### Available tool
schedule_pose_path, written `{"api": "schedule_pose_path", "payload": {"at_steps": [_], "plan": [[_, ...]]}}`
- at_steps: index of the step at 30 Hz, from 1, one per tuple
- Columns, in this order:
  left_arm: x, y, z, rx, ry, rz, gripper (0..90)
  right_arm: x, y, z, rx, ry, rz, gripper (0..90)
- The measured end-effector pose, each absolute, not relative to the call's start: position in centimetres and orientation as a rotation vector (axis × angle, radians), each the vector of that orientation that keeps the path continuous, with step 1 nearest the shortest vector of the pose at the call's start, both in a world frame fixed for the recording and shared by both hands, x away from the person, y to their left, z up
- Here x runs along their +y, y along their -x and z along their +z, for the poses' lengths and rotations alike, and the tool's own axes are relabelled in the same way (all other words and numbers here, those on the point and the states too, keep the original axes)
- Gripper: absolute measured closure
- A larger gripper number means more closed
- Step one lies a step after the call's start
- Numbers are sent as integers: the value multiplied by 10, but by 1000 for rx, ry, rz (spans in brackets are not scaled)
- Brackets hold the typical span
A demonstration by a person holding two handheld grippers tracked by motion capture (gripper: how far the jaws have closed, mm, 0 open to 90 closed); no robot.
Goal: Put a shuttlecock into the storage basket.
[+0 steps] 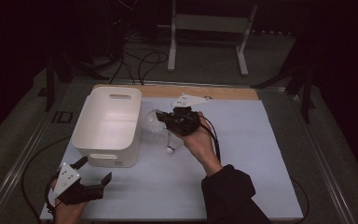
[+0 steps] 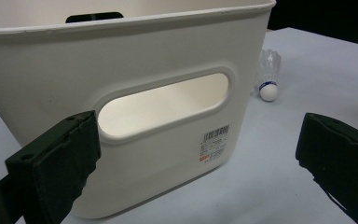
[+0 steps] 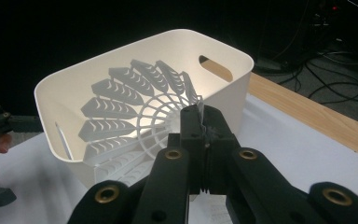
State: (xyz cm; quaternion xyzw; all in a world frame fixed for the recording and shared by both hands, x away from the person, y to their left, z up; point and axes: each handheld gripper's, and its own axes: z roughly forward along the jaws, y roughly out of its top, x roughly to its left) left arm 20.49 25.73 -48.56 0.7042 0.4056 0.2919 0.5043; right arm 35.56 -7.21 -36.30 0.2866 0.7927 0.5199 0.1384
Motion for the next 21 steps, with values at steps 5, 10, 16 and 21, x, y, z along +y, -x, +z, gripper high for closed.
{"api": "schedule_pose_path", "payload": {"at_steps": [5, 10, 16, 21], "plan": [[257, -205, -486, 979, -1701, 705, 7, -68, -356, -363, 2297, -835, 1504, 884], [257, -205, -486, 978, -1700, 705, 6, -64, -357, -363, 2299, -823, 1508, 884], [257, -205, -486, 976, -1700, 705, 7, -60, -357, -363, 2305, -808, 1505, 883], [257, -205, -485, 977, -1705, 706, 7, -57, -358, -364, 2309, -803, 1503, 884]]}}
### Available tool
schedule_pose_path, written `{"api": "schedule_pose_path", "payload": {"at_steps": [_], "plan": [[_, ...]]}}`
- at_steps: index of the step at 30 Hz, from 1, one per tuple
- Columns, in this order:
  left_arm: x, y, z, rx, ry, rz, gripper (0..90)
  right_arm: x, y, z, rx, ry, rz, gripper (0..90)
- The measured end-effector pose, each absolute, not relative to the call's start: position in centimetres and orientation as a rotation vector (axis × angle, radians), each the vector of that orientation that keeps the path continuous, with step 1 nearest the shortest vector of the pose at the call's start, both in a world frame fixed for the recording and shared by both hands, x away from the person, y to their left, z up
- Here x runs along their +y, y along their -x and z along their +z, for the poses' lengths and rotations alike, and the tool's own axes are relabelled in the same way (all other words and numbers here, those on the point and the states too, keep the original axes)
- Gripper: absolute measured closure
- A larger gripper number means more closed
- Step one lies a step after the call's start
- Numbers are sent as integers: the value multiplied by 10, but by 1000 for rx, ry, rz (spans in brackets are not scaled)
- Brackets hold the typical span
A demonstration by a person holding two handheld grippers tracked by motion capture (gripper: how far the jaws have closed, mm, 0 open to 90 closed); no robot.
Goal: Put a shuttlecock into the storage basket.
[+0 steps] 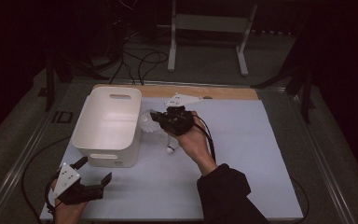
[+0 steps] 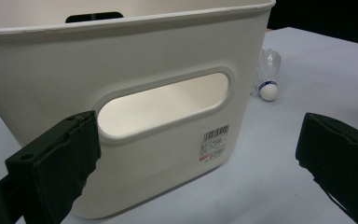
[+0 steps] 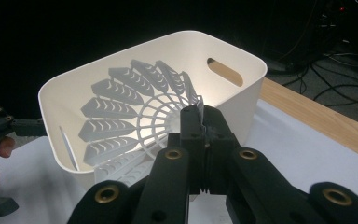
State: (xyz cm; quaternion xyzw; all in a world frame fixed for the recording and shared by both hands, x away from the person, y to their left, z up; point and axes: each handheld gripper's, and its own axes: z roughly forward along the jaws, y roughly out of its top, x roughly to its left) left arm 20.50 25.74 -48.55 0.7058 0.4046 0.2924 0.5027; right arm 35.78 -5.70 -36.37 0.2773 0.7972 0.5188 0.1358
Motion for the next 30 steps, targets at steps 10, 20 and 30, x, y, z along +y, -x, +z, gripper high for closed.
{"api": "schedule_pose_path", "payload": {"at_steps": [10, 20, 30], "plan": [[257, -205, -485, 980, -1702, 707, 7, -47, -357, -364, 2315, -797, 1515, 883], [257, -205, -485, 981, -1702, 706, 7, -37, -356, -363, 2323, -786, 1522, 881], [258, -205, -485, 978, -1704, 708, 7, -27, -356, -362, 2327, -770, 1531, 882]]}}
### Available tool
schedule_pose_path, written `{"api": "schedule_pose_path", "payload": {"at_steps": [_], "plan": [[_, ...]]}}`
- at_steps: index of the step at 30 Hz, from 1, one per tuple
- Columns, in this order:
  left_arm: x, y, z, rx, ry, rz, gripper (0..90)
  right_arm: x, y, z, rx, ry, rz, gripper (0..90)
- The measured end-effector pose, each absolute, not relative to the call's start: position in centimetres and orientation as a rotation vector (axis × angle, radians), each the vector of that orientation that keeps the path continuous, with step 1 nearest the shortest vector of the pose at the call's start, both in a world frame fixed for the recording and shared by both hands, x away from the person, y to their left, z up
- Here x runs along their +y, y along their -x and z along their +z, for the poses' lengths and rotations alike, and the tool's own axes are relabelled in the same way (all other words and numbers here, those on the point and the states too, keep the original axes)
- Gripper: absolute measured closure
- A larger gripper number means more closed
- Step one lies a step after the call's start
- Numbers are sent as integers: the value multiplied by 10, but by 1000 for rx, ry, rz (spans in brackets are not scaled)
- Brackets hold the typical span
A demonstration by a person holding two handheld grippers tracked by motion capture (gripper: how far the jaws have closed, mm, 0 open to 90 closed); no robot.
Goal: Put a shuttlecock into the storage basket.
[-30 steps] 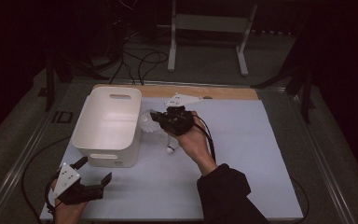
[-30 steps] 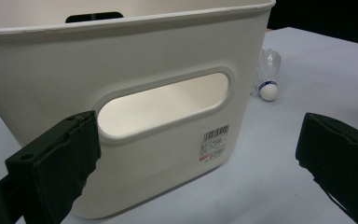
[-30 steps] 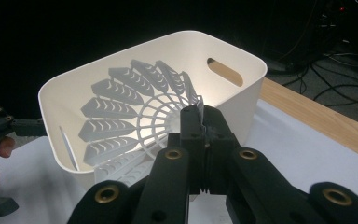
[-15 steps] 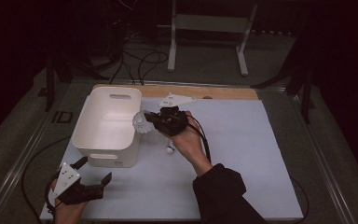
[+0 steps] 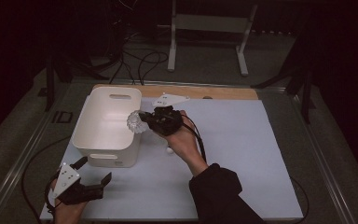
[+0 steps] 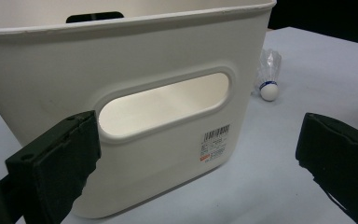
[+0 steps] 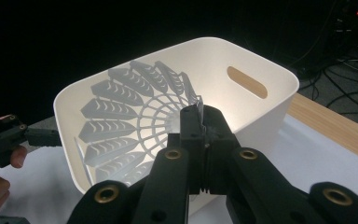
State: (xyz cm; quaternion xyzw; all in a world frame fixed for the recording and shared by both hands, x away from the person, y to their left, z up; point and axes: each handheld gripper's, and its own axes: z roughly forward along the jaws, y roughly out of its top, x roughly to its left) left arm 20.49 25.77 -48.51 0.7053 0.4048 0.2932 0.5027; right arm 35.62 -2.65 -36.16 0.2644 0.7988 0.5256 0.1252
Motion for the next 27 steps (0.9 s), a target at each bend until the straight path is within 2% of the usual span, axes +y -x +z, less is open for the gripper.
{"api": "schedule_pose_path", "payload": {"at_steps": [27], "plan": [[258, -205, -485, 986, -1706, 713, 7, -1, -356, -357, 2367, -707, 1513, 880]]}}
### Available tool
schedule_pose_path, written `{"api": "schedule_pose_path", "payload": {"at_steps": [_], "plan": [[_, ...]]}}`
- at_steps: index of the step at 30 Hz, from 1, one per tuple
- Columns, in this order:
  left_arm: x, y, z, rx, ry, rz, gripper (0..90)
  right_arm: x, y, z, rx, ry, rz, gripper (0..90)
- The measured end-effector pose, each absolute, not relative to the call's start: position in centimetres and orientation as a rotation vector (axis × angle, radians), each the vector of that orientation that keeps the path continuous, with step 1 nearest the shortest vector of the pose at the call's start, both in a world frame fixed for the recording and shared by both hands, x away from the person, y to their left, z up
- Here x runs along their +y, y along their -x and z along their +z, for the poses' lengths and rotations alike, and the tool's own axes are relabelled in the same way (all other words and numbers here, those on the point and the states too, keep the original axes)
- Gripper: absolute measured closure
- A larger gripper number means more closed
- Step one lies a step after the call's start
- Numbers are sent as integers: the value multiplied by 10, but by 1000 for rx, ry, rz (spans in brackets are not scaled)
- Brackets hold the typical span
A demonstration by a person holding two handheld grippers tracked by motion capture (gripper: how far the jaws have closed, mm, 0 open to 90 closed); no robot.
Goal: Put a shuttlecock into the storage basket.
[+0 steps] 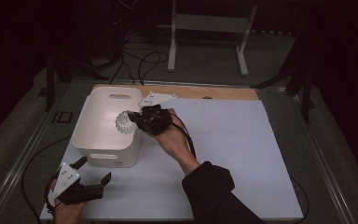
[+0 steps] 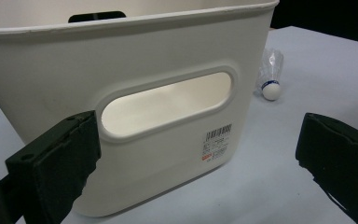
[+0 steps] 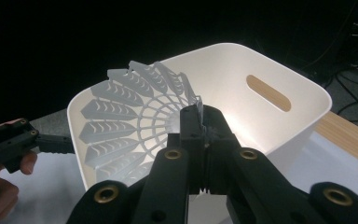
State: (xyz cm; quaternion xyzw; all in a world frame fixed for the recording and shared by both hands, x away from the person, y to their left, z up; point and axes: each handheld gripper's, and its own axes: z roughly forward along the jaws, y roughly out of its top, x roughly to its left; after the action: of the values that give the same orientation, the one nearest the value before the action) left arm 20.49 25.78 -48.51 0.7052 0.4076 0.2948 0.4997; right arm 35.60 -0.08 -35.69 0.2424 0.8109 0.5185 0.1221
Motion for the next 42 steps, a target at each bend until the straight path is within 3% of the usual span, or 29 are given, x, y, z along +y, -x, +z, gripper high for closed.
{"api": "schedule_pose_path", "payload": {"at_steps": [2, 4, 6, 9, 19, 42], "plan": [[258, -205, -485, 988, -1707, 714, 7, 2, -356, -357, 2372, -696, 1528, 838], [258, -205, -485, 988, -1707, 714, 7, 4, -356, -357, 2386, -679, 1540, 700], [258, -205, -485, 988, -1705, 715, 7, 5, -356, -357, 2390, -678, 1544, 661], [258, -204, -485, 987, -1706, 716, 8, 4, -357, -356, 2366, -679, 1562, 465], [258, -205, -485, 984, -1704, 716, 8, -10, -359, -357, 2330, -753, 1461, 132], [258, -205, -485, 987, -1701, 711, 8, -32, -362, -363, 2280, -820, 1425, 87]]}}
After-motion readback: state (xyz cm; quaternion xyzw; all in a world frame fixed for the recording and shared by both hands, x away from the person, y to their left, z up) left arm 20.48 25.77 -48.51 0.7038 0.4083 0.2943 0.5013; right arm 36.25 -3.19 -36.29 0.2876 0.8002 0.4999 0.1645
